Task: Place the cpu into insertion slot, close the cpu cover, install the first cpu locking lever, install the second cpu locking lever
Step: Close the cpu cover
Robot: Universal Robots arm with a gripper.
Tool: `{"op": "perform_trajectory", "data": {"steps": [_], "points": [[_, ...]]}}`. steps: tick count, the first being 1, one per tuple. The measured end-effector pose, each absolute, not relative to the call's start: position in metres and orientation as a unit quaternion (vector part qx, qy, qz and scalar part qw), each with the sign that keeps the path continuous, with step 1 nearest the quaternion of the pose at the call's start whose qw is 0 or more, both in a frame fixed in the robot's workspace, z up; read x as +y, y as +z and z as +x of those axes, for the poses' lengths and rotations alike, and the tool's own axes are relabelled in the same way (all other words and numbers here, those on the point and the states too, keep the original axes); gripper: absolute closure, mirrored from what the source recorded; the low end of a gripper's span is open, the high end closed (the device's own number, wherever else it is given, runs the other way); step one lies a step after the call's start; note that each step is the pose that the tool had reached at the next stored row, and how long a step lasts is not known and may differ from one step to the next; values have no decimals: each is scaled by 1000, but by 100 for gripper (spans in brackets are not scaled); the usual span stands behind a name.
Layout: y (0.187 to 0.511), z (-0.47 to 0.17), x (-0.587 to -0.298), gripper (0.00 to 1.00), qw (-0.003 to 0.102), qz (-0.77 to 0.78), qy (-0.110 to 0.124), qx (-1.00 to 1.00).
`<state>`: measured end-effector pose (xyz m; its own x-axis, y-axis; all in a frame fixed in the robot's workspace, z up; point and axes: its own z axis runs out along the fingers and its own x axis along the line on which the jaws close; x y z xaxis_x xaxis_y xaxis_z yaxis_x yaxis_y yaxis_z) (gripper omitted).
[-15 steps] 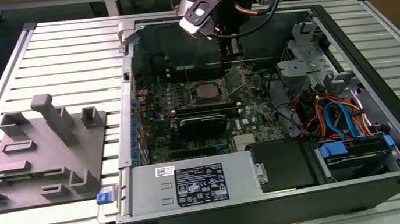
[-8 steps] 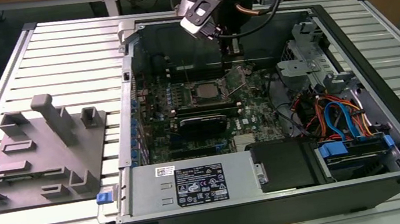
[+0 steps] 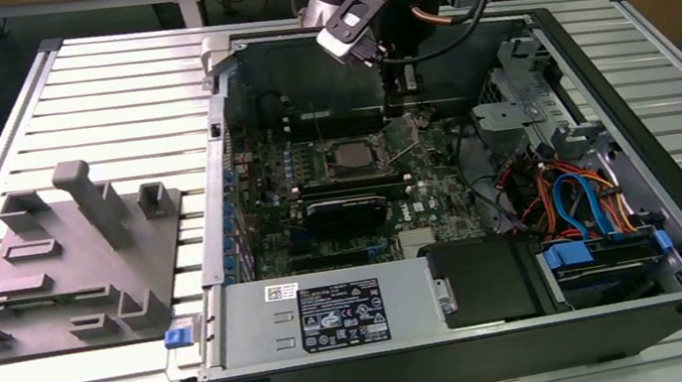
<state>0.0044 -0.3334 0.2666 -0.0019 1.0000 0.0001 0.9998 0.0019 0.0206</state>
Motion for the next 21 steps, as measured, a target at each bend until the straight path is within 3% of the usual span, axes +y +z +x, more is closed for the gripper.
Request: {"op": "perform_trajectory", "data": {"steps": [21], "points": [[267, 18, -333, 90, 7, 706, 7, 708]]}}
